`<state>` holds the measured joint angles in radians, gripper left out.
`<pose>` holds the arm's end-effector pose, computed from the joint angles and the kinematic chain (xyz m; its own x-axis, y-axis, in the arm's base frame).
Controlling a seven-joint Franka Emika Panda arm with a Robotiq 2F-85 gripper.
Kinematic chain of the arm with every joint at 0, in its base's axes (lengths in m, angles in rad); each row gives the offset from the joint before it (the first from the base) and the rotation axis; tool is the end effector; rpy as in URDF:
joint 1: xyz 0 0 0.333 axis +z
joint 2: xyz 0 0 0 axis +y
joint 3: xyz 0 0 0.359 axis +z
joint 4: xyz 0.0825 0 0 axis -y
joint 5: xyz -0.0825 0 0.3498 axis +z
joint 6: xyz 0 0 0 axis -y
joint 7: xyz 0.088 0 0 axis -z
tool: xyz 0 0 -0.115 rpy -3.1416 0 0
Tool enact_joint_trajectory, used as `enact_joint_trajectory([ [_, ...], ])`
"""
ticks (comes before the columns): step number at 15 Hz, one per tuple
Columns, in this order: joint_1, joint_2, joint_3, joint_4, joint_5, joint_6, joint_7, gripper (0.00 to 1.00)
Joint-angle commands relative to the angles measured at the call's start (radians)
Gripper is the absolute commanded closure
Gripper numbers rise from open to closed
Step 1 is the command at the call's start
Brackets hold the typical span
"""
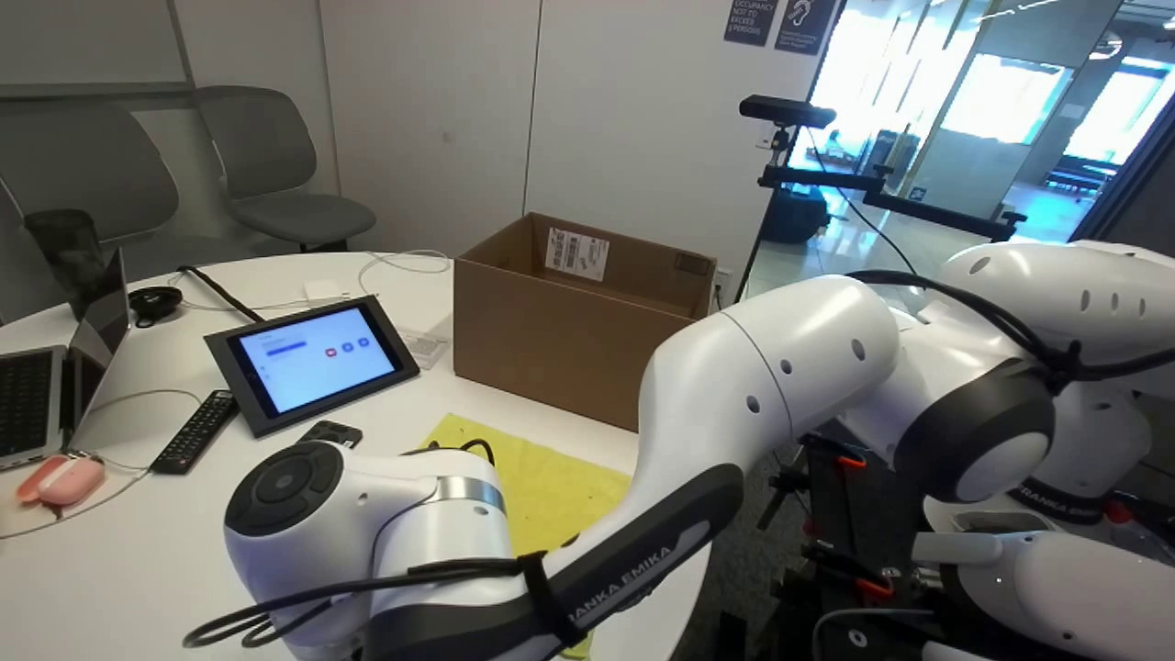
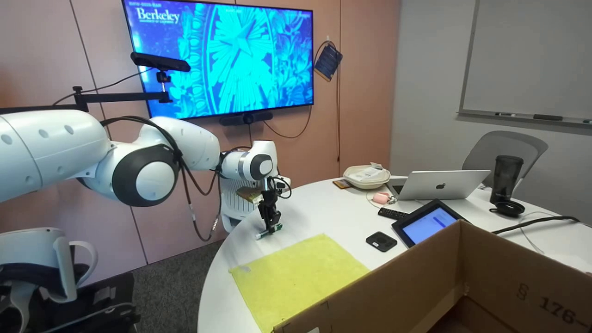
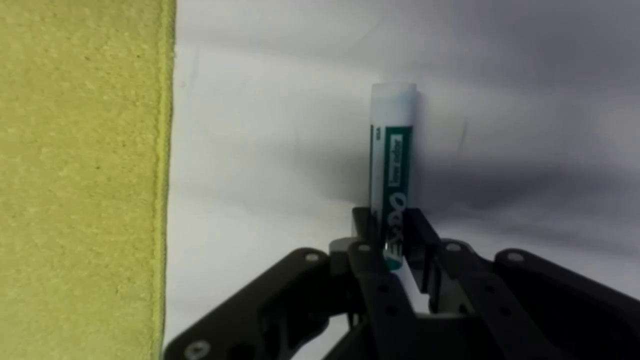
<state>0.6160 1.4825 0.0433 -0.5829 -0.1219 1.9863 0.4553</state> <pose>0.6420 0.4618 0.0679 0.9755 0.2159 -0.0431 0.2191 -0.9713 0.0925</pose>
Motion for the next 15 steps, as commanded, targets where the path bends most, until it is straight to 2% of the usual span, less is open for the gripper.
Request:
enact_joint_trajectory([
  [1,-0.021,-0.025,0.011,0.031,0.004,-0.088,-0.077,0.93],
  [6,-0.080,-0.094,0.009,0.031,0.006,-0.168,-0.186,0.93],
  [15,-0.265,-0.173,0.012,-0.015,0.009,-0.236,-0.348,0.93],
])
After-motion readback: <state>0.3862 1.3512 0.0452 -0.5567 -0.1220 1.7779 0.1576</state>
